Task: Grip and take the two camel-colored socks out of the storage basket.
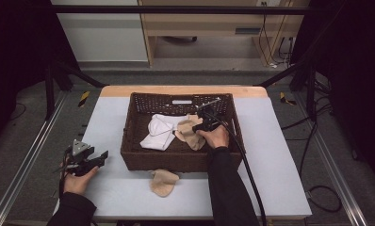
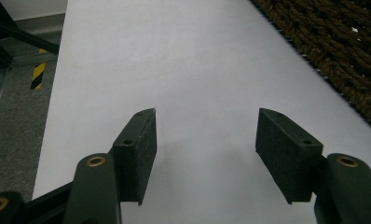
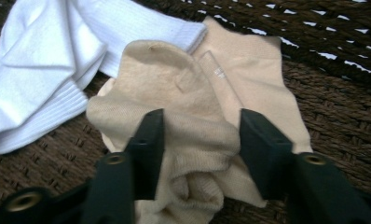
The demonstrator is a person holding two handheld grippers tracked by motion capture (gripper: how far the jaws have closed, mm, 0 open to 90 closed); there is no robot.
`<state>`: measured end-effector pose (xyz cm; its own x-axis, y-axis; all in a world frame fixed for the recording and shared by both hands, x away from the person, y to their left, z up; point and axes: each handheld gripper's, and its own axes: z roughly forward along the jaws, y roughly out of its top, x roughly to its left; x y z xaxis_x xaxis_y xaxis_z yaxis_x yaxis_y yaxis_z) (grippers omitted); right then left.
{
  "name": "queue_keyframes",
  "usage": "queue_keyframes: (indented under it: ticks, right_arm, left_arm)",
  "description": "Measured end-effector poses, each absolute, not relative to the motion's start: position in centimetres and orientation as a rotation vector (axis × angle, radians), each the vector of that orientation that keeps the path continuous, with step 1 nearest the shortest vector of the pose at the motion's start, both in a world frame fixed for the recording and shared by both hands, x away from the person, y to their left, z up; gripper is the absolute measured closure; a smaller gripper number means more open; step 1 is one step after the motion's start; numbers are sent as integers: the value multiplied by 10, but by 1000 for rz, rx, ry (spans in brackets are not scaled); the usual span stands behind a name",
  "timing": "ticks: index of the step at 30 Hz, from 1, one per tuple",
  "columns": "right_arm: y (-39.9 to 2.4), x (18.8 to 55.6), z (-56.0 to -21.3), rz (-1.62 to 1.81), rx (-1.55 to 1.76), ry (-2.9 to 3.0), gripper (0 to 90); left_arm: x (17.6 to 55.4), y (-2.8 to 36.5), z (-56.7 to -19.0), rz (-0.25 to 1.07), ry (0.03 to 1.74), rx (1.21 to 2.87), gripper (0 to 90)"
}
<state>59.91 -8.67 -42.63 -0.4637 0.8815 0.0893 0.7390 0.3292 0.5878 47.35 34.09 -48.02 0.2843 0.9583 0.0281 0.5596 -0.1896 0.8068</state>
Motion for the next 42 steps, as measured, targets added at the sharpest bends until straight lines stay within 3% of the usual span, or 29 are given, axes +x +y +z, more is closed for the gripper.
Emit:
queue_keyframes:
  ticks: [4, 10, 27, 42]
  right_arm:
    - [-83, 597, -424, 770, 1422, 2386, 711]
    - [-84, 594, -415, 824, 1428, 2383, 848]
    - [-91, 581, -384, 1034, 1294, 2265, 863]
    - [-126, 539, -326, 1279, 1174, 2147, 863]
  left_arm:
    - [474, 341, -480, 724, 1367, 1856, 383]
    - [474, 340, -480, 726, 1366, 1861, 382]
    - [474, 340, -481, 725, 1367, 1863, 382]
    - [474, 340, -481, 728, 1373, 1862, 379]
